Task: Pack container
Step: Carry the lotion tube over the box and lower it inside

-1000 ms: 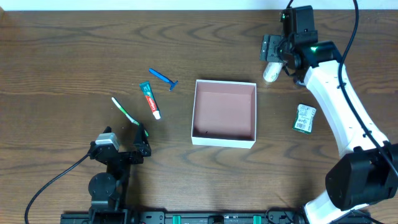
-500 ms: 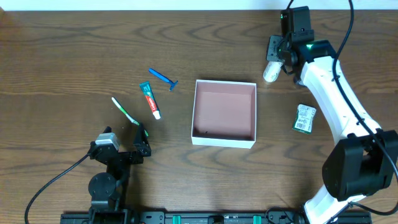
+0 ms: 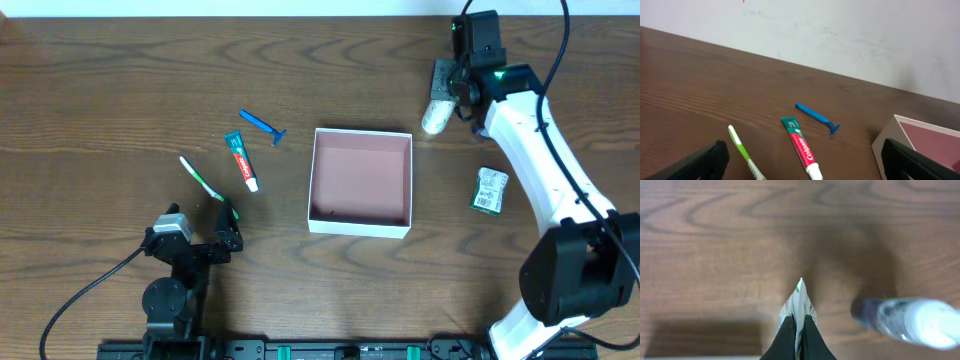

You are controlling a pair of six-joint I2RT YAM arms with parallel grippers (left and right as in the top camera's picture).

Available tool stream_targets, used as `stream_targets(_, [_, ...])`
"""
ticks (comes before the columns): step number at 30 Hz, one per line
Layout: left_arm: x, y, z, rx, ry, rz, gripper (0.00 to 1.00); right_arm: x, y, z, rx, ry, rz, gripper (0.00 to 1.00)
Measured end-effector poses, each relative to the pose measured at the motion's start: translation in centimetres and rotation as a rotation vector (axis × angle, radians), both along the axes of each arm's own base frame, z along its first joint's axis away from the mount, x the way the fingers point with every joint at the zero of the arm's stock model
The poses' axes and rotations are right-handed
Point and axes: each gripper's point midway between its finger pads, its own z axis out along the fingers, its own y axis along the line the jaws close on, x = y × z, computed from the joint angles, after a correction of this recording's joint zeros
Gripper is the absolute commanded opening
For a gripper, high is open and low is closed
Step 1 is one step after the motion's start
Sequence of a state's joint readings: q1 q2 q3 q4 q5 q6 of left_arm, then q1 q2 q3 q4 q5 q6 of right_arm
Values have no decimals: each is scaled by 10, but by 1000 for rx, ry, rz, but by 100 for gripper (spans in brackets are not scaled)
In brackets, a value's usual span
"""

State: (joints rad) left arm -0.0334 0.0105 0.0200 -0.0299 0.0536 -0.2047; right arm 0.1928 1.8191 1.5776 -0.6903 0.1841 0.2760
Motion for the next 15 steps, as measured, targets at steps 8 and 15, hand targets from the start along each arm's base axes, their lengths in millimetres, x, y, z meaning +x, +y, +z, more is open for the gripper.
stream_targets(8, [0,0,0,0,0,0,98,-39,-8,77,15,-108,6,1])
stream_targets(15, [0,0,0,0,0,0,98,-94,-11,162,50,-265,21,1])
